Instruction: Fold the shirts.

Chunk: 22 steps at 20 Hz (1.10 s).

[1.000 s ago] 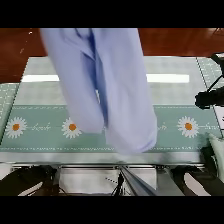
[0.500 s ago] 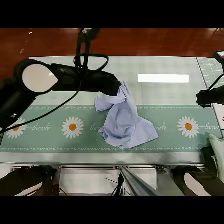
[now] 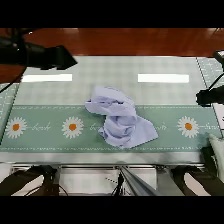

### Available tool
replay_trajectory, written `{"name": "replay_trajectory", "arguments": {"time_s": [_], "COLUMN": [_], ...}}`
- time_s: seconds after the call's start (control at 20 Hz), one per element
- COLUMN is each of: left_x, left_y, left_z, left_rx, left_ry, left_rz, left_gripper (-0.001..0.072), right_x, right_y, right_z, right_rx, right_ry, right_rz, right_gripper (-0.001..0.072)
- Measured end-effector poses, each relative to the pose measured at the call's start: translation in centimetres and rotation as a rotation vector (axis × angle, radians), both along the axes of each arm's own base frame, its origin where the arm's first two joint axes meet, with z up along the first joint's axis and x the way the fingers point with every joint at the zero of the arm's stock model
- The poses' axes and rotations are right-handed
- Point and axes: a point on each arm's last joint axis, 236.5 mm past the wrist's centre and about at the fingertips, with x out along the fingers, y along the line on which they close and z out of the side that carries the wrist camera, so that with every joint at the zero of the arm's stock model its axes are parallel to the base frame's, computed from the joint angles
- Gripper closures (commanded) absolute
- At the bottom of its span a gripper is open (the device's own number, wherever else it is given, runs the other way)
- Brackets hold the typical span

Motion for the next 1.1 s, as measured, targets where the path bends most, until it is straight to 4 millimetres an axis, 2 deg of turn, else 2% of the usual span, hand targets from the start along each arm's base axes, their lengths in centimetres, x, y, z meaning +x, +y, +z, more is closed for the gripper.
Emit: {"name": "replay_trajectory", "arguments": {"time_s": [0.1, 0.2, 0.25, 0.35, 0.45, 0.5, 0.65, 1.0, 1.05, 1.1], "left_x": [-0.8, -2.1, -2.8, -4.1, -4.5, -4.5, -4.0, -2.6, -2.2, -1.9], "left_y": [2.7, 4.0, 4.2, 3.9, 3.2, 2.8, 1.1, -2.8, -3.3, -3.7], "left_z": [-4.0, -8.6, -10.7, -14.7, -17.5, -18.6, -21.3, -25.4, -25.8, -26.3], "left_rx": [0.018, 0.021, 0.013, -0.023, -0.076, -0.102, -0.201, -0.376, -0.393, -0.403], "left_ry": [0.125, 0.252, 0.305, 0.398, 0.458, 0.48, 0.536, 0.609, 0.609, 0.612], "left_rz": [0.052, 0.079, 0.085, 0.089, 0.096, 0.097, 0.092, 0.076, 0.088, 0.097], "left_gripper": [0.0093, 0.0093, 0.0087, 0.002, 0.002, 0.0021, 0.0024, 0.0046, 0.0107, 0.0345], "right_x": [0.1, 0.2, 0.2, 0.2, 0.2, 0.2, 0.4, 0.6, 0.6, 0.6], "right_y": [0.0, 0.0, 0.0, 0.0, 0.0, 0.0, 0.1, 0.1, 0.1, 0.1], "right_z": [0.0, 0.0, 0.1, 0.1, 0.1, 0.1, 0.1, 0.2, 0.2, 0.2], "right_rx": [0.0, 0.0, 0.001, 0.0, 0.001, 0.001, 0.002, 0.003, 0.003, 0.003], "right_ry": [-0.005, -0.007, -0.008, -0.008, -0.009, -0.01, -0.017, -0.026, -0.026, -0.026], "right_rz": [0.001, 0.001, 0.001, 0.001, 0.001, 0.001, 0.002, 0.003, 0.003, 0.002], "right_gripper": [0.0254, 0.0253, 0.0253, 0.0246, 0.0242, 0.0215, 0.0215, 0.0215, 0.0215, 0.0215]}}
